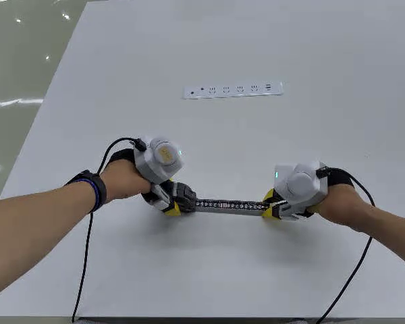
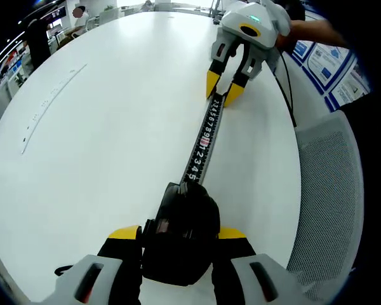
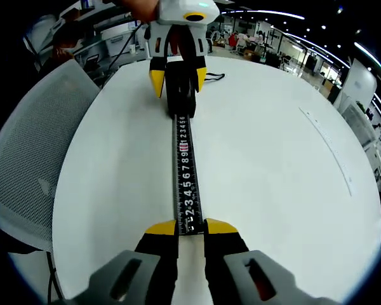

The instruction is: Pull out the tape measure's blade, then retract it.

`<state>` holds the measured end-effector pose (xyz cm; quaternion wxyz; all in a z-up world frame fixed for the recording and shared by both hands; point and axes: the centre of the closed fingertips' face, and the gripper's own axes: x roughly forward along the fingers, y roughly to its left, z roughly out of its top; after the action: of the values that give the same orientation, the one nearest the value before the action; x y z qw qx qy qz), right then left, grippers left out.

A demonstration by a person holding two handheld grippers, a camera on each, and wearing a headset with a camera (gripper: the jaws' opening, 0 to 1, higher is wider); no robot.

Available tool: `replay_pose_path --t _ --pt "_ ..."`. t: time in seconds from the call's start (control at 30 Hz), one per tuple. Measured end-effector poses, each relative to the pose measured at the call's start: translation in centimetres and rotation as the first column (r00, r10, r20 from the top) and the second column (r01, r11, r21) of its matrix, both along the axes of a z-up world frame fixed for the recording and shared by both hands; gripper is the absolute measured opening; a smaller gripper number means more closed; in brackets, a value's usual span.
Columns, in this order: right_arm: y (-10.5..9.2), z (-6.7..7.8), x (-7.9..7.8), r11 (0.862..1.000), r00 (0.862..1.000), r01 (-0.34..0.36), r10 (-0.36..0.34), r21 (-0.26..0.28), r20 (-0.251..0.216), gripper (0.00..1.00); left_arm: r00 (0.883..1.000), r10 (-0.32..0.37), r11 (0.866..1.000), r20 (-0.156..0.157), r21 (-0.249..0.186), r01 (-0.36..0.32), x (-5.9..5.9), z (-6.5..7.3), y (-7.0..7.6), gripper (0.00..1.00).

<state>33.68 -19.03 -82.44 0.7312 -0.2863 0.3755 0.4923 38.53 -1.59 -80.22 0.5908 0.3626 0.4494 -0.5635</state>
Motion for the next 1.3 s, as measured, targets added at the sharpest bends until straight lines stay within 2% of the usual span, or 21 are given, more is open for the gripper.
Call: replay_pose_path --t 0.2,0.3,0.33,0.37,0.67,1.3 --pt "-0.4 0.0 0.0 1.000 1.000 0.001 -0.001 -0.005 0.003 0.13 1.000 -0.019 1.000 0.021 0.020 0.018 0.0 -0.1 0.1 0.40" --pt "-0.6 0.0 -0.1 1.000 1.000 0.001 -0.001 -0.006 0.002 0.13 0.998 -0.035 0.998 0.048 0.046 0.033 0.2 -0.3 0.4 0.40" --pt "-1.1 0.0 -0.4 1.000 1.000 0.006 -0.006 -0.007 0.006 0.13 1.000 -0.017 1.000 0.025 0.025 0.016 0.2 -0.2 0.0 0.40" --pt "-1.1 0.0 -0.3 1.000 1.000 0.006 -0.006 -0.005 0.008 0.13 1.000 -0.020 0.999 0.023 0.027 0.019 0.2 -0.1 0.0 0.40" --pt "-1.7 0.1 -0.5 1.000 1.000 0.010 -0.010 0.001 0.005 0.13 1.000 -0.018 0.999 0.024 0.027 0.018 0.1 -0.1 0.0 0.40" --pt "-4.4 0.1 -1.3 0.999 1.000 0.024 -0.024 -0.025 0.006 0.13 0.999 -0.021 0.999 0.029 0.037 0.020 0.3 -0.2 0.0 0.40"
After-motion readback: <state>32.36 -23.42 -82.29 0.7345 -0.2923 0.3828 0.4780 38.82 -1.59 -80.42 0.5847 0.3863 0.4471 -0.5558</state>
